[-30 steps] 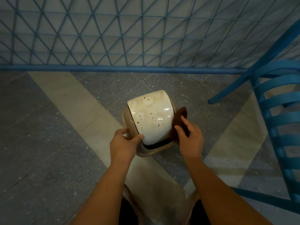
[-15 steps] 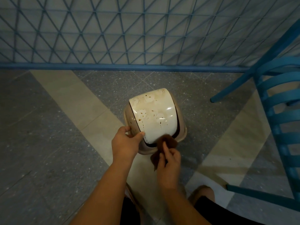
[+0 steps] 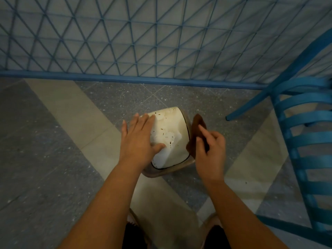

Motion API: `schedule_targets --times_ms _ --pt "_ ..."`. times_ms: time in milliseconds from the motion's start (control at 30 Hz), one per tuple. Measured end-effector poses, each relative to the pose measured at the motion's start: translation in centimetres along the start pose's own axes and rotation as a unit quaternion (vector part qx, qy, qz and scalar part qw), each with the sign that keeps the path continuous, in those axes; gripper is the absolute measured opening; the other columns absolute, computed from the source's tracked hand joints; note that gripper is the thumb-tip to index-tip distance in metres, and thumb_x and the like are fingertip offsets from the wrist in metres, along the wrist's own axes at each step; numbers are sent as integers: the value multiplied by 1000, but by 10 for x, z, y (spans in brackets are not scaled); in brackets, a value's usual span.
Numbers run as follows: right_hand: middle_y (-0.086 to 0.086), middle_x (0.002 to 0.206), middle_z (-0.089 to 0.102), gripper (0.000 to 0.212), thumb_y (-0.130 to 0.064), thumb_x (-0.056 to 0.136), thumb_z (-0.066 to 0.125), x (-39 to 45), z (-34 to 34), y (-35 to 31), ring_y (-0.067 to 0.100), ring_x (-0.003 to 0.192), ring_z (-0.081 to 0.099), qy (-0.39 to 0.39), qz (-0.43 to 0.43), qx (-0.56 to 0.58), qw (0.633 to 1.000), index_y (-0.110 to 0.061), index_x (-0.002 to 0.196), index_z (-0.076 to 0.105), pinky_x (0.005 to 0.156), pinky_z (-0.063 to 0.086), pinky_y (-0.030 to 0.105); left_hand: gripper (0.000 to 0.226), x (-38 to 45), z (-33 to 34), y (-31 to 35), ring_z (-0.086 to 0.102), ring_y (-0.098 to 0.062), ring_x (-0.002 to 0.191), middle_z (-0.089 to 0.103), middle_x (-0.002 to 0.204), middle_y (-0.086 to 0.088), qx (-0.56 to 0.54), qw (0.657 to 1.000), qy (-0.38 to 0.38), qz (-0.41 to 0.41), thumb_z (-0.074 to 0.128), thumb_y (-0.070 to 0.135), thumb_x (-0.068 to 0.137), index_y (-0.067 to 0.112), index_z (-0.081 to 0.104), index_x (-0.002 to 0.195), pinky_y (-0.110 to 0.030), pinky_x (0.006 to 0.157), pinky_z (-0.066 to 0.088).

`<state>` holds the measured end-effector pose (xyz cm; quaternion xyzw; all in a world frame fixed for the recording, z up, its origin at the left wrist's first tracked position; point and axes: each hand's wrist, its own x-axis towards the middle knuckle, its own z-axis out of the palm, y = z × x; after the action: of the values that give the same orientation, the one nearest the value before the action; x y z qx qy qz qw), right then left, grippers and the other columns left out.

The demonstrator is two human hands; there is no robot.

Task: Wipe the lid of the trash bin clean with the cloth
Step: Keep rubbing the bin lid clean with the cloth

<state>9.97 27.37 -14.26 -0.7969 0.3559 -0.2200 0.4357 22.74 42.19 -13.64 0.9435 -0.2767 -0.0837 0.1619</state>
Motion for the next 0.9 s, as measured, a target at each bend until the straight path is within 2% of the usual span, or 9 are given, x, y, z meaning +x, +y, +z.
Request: schedule_targets --times_ms 67,167,200,333,433,533,667,767,900 --pt "-7 125 41 35 -14 94 52 9 3 -2 -7 109 39 -24 -42 -30 998 -23 128 56 94 31 -1 91 4 2 1 4 -18 146 15 158 7 13 999 -30 -8 65 56 76 32 16 149 -48 115 -8" --pt "-2 139 44 36 -16 95 51 10 8 2 7 125 39 -83 -73 -77 991 -21 130 56 106 33 19 88 10 -1 -3 9 -17 146 19 157 9 23 999 -43 -8 69 50 76 34 20 147 -50 113 -12" --pt "-1 141 44 36 -17 95 51 6 9 5 11 128 37 -100 -74 -97 988 -22 130 56 106 31 20 87 12 -3 -5 9 -16 146 20 156 9 32 998 -49 -3 70 49 76 35 21 147 -50 112 -14" --pt "-1 142 45 36 -16 93 53 -18 11 11 13 127 35 -147 -94 -137 975 -24 128 58 98 17 4 86 22 -17 -9 14 -14 145 24 155 9 67 994 -83 25 72 44 76 35 23 145 -52 111 -16" --pt "3 141 47 36 -14 92 53 -19 11 8 20 127 39 -168 -127 -156 965 -22 127 59 101 28 19 87 27 -24 -11 19 -13 143 24 155 9 76 991 -100 45 73 43 75 36 22 145 -52 112 -14" --pt "4 144 45 40 -25 94 43 11 9 -1 21 125 39 -184 -163 -217 945 -22 133 54 101 41 31 89 28 -25 -13 19 -13 143 22 156 8 84 989 -106 55 71 44 76 37 18 147 -53 114 -13" --pt "3 145 45 39 -19 96 46 46 18 -13 27 124 42 -196 -241 -306 900 -19 135 52 99 42 43 87 26 -22 -14 21 -14 143 20 157 8 88 989 -102 58 69 44 78 38 17 147 -53 115 -12" --pt "3 141 50 38 -20 98 41 70 29 -21 25 120 45 -171 -205 -297 917 -21 136 50 98 43 40 87 25 -21 -14 23 -15 142 20 157 9 100 988 -96 61 69 45 78 38 16 147 -52 114 -13" --pt "3 132 57 40 -30 99 38 85 36 -25 21 116 52 -182 -78 -201 959 -23 137 47 98 44 40 87 24 -23 -13 22 -14 143 20 156 9 115 987 -95 59 68 46 79 38 16 147 -54 112 -14"
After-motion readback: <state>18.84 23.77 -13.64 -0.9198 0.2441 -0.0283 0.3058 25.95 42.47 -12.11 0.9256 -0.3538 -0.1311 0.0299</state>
